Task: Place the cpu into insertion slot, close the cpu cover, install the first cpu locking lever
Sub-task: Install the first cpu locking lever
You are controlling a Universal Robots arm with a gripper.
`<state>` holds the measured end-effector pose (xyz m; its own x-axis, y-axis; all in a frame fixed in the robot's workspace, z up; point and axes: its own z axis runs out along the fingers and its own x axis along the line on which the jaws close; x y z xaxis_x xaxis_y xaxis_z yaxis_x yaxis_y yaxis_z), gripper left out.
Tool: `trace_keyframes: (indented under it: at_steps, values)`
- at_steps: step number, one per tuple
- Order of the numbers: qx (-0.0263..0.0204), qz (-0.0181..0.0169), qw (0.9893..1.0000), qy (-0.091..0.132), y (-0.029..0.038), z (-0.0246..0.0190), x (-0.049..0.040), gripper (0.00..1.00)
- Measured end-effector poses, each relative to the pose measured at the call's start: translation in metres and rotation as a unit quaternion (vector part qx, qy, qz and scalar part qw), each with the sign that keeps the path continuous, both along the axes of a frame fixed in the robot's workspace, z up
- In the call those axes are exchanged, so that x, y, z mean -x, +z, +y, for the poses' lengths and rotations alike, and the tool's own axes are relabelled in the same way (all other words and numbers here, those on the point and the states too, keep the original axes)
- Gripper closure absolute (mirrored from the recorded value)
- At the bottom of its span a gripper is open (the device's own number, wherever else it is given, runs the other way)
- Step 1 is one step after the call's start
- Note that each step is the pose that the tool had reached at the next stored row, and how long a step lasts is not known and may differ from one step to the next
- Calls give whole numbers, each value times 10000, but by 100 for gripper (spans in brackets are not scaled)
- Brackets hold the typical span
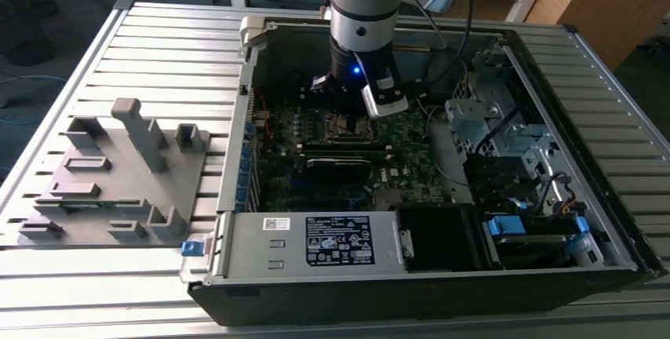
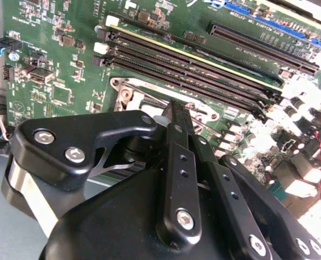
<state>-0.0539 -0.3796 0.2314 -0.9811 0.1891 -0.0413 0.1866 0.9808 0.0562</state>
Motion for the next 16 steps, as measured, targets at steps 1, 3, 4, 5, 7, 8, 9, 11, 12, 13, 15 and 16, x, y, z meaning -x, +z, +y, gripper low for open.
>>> trace_keyframes:
  at_steps: [1,3,4,5,7,8,9,11,12,13,15,16]
  values:
    - [0,0,10000,3,-1,0,0,90]
    - [0,0,10000,4,-1,0,0,90]
    - [0,0,10000,4,-1,0,0,90]
    - [0,0,10000,4,-1,0,0,90]
    - [-1,-1,10000,5,-4,0,1,90]
    - [-2,-1,10000,5,-7,1,4,90]
    - [-1,0,10000,4,-8,0,7,90]
    - [0,0,10000,4,-10,0,8,90]
    - [0,0,10000,4,-17,0,8,90]
    - [0,0,10000,4,-17,0,8,90]
    - [0,0,10000,4,-18,0,8,90]
    - [-1,0,10000,4,-19,1,8,90]
